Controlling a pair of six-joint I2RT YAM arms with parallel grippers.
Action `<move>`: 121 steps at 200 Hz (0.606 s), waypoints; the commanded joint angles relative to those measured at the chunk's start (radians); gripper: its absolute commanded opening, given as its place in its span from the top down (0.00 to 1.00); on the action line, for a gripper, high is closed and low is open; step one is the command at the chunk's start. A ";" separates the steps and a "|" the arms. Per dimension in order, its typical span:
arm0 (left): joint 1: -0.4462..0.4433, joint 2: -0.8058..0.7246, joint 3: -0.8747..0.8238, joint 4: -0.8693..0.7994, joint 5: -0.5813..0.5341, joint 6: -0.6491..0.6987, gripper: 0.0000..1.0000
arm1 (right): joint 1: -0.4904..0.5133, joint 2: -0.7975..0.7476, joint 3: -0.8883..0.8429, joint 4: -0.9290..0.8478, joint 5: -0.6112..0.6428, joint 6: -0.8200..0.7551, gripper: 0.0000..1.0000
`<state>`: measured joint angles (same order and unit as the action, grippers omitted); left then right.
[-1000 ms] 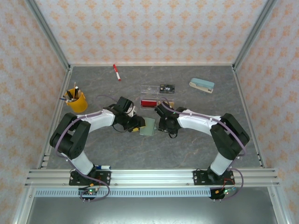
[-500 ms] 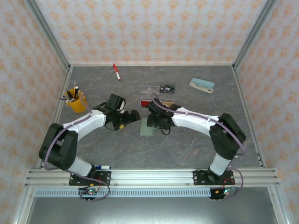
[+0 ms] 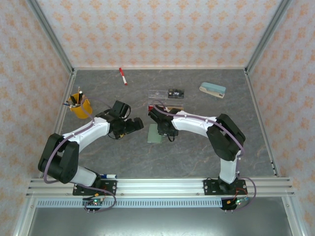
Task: Take the credit cards out of the card holder
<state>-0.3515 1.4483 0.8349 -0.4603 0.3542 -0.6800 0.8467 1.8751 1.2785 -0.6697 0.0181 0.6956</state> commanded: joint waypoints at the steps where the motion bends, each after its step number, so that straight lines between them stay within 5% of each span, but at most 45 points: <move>1: 0.002 -0.004 0.020 -0.034 -0.052 0.025 0.00 | 0.006 -0.002 0.001 -0.028 0.016 -0.001 0.72; 58: 0.006 0.000 0.041 -0.037 -0.086 0.018 0.00 | 0.006 -0.029 -0.006 0.001 0.029 -0.018 0.97; 87: 0.032 -0.023 0.039 -0.035 -0.106 -0.003 0.00 | 0.006 -0.115 0.012 0.025 0.029 -0.091 0.98; 121: 0.071 -0.082 0.010 -0.015 -0.125 -0.038 0.00 | 0.008 -0.143 0.079 0.058 -0.138 -0.197 0.98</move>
<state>-0.3065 1.4292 0.8497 -0.4690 0.2829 -0.6868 0.8467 1.7741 1.2907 -0.6498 -0.0269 0.5949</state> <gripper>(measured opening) 0.998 0.051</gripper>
